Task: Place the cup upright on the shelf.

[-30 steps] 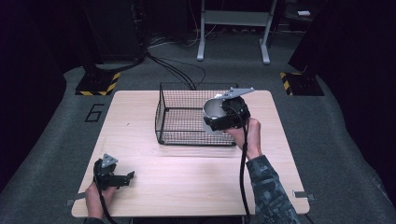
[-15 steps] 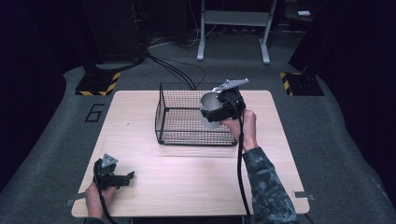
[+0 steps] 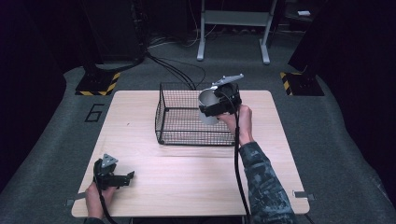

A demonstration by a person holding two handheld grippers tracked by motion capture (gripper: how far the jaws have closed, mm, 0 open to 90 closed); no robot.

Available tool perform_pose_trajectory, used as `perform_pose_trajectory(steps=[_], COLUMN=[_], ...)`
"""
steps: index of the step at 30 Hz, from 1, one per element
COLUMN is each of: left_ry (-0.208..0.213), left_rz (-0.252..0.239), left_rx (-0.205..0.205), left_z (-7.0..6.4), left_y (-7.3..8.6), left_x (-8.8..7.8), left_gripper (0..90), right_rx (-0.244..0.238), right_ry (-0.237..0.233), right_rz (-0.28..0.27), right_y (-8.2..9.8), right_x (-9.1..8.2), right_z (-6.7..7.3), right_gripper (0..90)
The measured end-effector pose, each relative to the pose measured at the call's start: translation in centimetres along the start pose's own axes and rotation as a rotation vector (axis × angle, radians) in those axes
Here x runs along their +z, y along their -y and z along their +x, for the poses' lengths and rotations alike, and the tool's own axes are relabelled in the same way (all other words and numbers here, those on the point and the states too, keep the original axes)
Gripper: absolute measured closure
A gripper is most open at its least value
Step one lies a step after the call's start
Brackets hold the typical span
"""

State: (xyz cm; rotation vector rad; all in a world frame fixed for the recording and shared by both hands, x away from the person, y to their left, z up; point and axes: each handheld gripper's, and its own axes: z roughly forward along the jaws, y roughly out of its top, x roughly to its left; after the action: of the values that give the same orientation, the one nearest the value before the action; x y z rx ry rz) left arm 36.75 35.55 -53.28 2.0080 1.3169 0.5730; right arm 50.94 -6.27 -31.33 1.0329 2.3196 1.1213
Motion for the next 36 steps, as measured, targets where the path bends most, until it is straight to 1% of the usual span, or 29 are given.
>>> perform_pose_trajectory(steps=[1, 2, 3, 6, 8, 9, 10, 11, 12, 13, 16, 17, 22, 23, 24, 25, 27, 28, 29, 31, 32, 33, 36], left_ry=[0.001, 0.0, 0.001, 0.0, 0.0, 0.0, 0.0, 0.0, 0.001, 0.0, 0.001, 0.0, 0.0, 0.001, 0.003, 0.002, 0.002, 0.003, 0.002, 0.003, 0.003, 0.003, 0.003], left_rz=[0.003, 0.001, 0.002, 0.002, 0.002, 0.0, 0.0, 0.003, 0.002, 0.002, 0.002, 0.001, 0.002, 0.002, 0.014, 0.013, 0.011, 0.012, 0.012, 0.013, 0.012, 0.013, 0.013], left_rx=[-0.002, -0.001, -0.002, -0.002, -0.002, -0.001, -0.001, -0.002, -0.002, -0.002, -0.002, -0.001, -0.002, -0.003, 0.013, 0.012, 0.013, 0.012, 0.012, 0.012, 0.012, 0.012, 0.012], left_z=[0.0, 0.0, 0.0, 0.0, 0.0, 0.0, 0.0, 0.0, 0.0, 0.0, 0.0, 0.0, 0.0, 0.0, 0.1, 0.1, 0.1, 0.1, 0.1, 0.1, 0.1, 0.1, 0.1], left_y=[0.0, 0.0, 0.0, 0.0, 0.0, 0.0, 0.0, 0.0, 0.0, 0.0, 0.0, 0.0, 0.0, 0.0, 0.0, 0.0, 0.0, 0.0, 0.0, 0.0, 0.0, 0.0, 0.0], left_x=[0.0, 0.0, 0.0, 0.0, 0.0, 0.0, 0.0, 0.0, 0.0, 0.0, 0.0, 0.0, 0.0, 0.0, -0.1, -0.1, -0.1, -0.1, -0.1, -0.1, -0.1, -0.1, -0.1], left_gripper=[0.3, 0.3, 0.3, 0.3, 0.3, 0.3, 0.3, 0.3, 0.2, 0.3, 0.3, 0.3, 0.3, 0.3, 0.3, 0.3, 0.3, 0.3, 0.2, 0.3, 0.3, 0.3, 0.2], right_rx=[0.0, -0.015, -0.001, 0.0, 0.018, 0.01, 0.01, 0.02, 0.012, 0.019, 0.021, 0.031, 0.042, 0.051, 0.064, 0.051, 0.067, 0.057, 0.065, 0.068, 0.068, 0.068, 0.073], right_ry=[0.0, 0.001, 0.002, 0.006, 0.01, 0.007, 0.007, 0.013, 0.01, 0.007, 0.01, 0.012, 0.012, 0.014, 0.015, 0.014, 0.007, 0.01, 0.01, 0.01, 0.01, 0.012, 0.014], right_rz=[0.0, -0.009, -0.013, -0.001, 0.005, 0.009, 0.009, 0.01, 0.014, 0.018, 0.025, 0.033, 0.04, 0.043, 0.056, 0.048, 0.065, 0.053, 0.067, 0.069, 0.069, 0.083, 0.081], right_y=[0.0, -0.1, -0.1, -0.3, -0.4, -0.5, -0.5, -0.5, -0.5, -0.5, -0.5, -0.6, -0.7, -0.8, -0.9, -1.0, -1.1, -1.2, -1.3, -1.4, -1.4, -1.4, -1.4], right_x=[0.0, 0.2, 0.6, 1.0, 1.5, 1.6, 1.6, 1.8, 2.0, 2.4, 2.8, 3.1, 3.8, 4.0, 4.2, 4.4, 4.8, 5.1, 5.2, 5.9, 5.9, 6.5, 6.9], right_z=[0.0, -0.2, -0.4, -0.6, -0.8, -0.9, -0.9, -0.9, -1.1, -1.1, -1.2, -1.4, -1.7, -1.7, -1.7, -1.9, -1.9, -2.0, -2.0, -2.1, -2.1, -2.1, -2.1], right_gripper=[6.4, 6.4, 6.5, 6.4, 6.5, 6.4, 6.4, 6.4, 6.4, 6.4, 6.5, 6.4, 6.5, 6.5, 6.5, 6.4, 6.5, 6.4, 6.5, 6.5, 6.5, 6.5, 6.5])
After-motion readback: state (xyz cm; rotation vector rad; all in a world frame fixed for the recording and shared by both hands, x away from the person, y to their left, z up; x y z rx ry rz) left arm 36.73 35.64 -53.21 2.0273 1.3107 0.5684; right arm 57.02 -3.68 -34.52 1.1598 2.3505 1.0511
